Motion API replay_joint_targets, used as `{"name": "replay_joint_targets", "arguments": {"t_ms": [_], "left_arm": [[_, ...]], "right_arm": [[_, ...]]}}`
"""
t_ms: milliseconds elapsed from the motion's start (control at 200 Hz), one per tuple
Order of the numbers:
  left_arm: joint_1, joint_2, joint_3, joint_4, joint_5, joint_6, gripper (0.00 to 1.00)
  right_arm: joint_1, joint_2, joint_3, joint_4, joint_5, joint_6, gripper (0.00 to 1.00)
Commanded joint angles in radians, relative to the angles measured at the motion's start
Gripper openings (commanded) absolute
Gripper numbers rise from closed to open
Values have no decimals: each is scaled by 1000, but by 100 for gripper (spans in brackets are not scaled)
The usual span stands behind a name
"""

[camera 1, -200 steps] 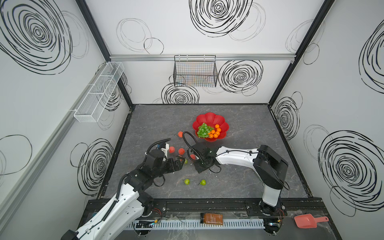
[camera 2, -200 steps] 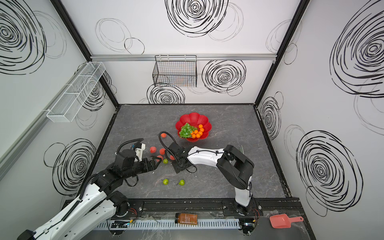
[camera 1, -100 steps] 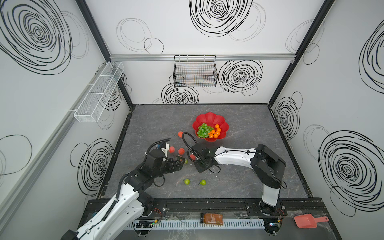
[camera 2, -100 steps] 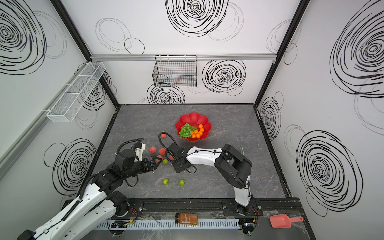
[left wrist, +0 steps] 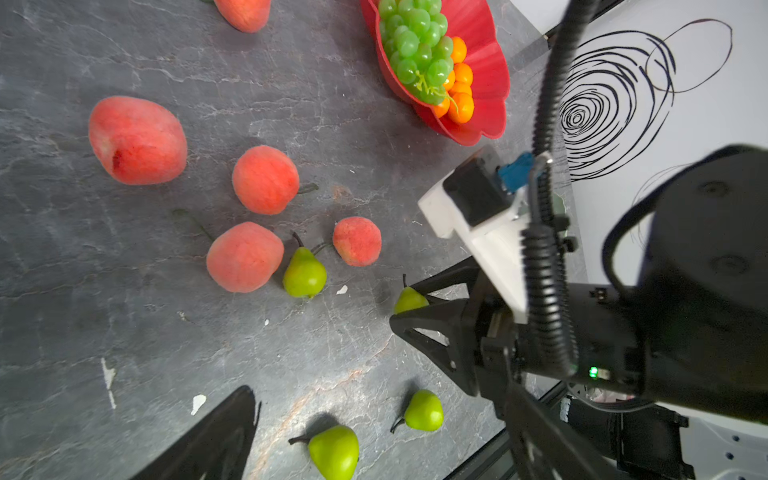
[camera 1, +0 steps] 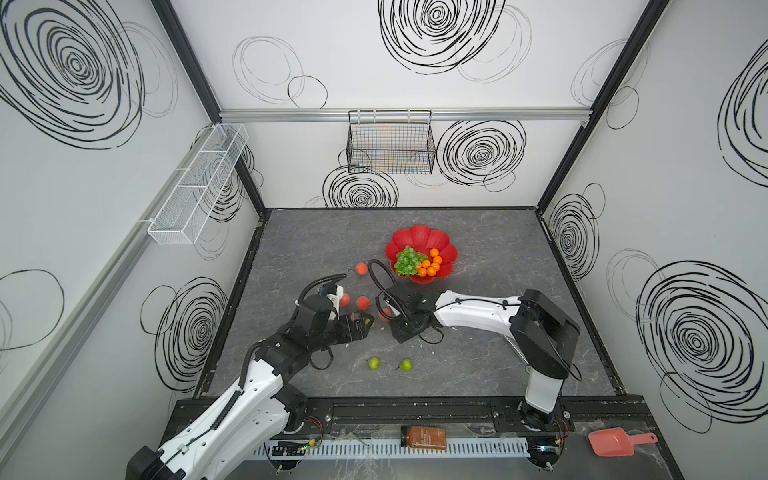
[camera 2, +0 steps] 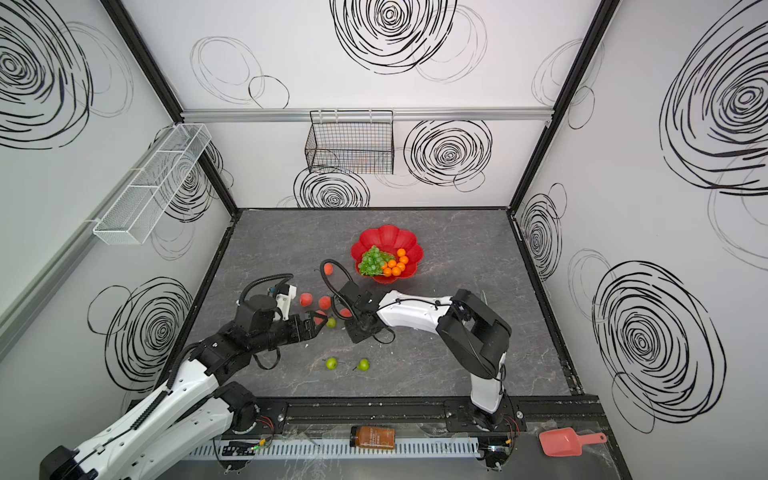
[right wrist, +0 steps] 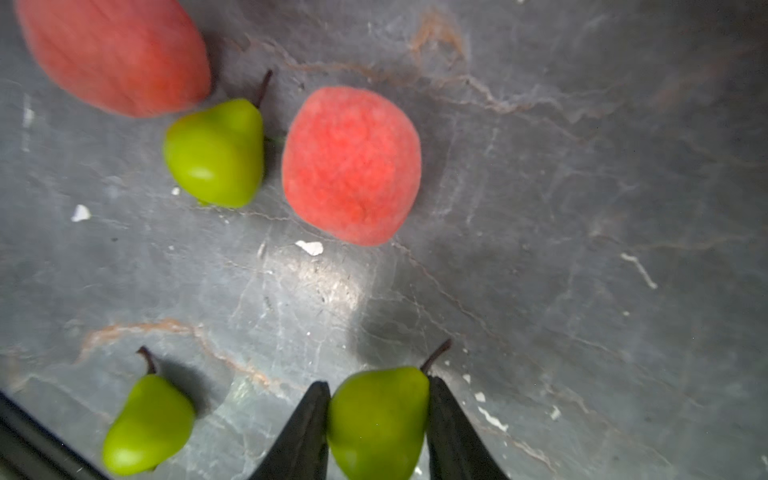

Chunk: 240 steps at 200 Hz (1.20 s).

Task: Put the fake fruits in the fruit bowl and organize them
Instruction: 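Lower and close the right gripper on the green pear, then lift the green pear over the red bowl with the right gripper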

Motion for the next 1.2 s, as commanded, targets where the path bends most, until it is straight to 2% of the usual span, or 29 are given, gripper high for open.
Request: {"name": "replay_joint_targets", "arguments": {"t_ms": [0, 190, 365, 700, 1001, 1196], "left_arm": [[1, 30, 59, 103, 23, 37, 96], [-48, 119, 107, 169, 22, 60, 96], [-139, 229, 179, 224, -12, 79, 96], [-190, 436, 293, 332, 2, 77, 96], [-200, 548, 339, 392, 22, 55, 96], [-201, 560, 340, 407, 23, 44, 96]], "right_arm": [[-51, -92, -22, 16, -35, 15, 39], [-157, -184, -28, -19, -16, -14, 39], [-281, -207, 14, -75, 41, -88, 39], [-435, -95, 155, -113, 175, -190, 39], [-495, 61, 274, -129, 186, -230, 38], [-506, 125, 316, -142, 172, -241, 39]]}}
